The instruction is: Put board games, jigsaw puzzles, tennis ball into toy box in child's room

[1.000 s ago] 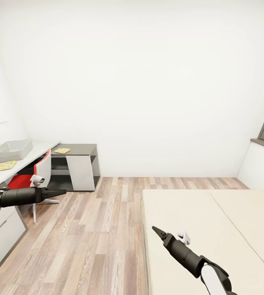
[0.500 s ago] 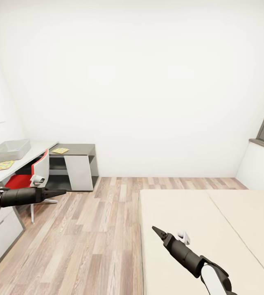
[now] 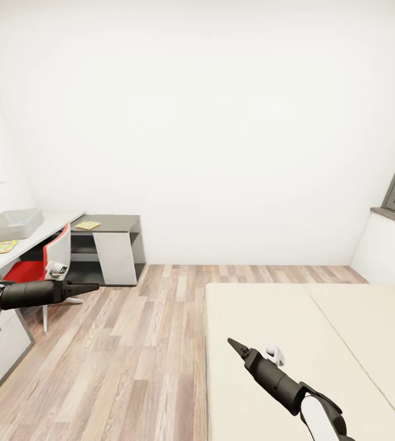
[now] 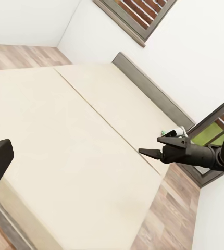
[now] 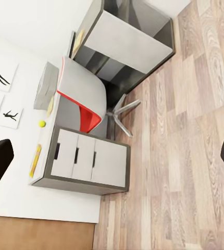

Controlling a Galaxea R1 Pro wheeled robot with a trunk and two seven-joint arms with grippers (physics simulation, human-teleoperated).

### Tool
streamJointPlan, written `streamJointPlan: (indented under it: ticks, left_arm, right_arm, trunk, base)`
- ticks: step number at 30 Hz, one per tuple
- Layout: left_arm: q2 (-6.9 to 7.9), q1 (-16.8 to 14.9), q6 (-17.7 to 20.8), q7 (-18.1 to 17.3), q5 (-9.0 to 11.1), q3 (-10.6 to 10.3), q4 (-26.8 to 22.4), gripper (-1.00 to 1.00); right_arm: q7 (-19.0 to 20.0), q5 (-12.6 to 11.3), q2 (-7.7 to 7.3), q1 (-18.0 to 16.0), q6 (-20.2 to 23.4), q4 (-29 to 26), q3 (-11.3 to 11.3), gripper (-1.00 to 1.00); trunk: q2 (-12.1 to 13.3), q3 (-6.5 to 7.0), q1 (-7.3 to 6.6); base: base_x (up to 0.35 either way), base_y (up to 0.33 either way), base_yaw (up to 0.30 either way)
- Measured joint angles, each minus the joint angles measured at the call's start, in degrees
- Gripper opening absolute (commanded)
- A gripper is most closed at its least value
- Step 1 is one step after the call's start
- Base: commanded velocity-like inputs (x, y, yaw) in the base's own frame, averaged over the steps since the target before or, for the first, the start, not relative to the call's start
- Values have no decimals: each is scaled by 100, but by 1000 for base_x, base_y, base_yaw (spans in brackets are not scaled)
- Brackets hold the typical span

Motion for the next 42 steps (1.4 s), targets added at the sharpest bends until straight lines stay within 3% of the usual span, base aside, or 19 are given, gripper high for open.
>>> streamJointPlan:
  ticks: [42]
  left_arm:
    - [0,0,0,2,2,1,1,100]
  right_arm:
    - [0,0,-4,0,0,0,0,100]
  trunk:
    - [0,0,0]
  base:
    - [0,-96,0]
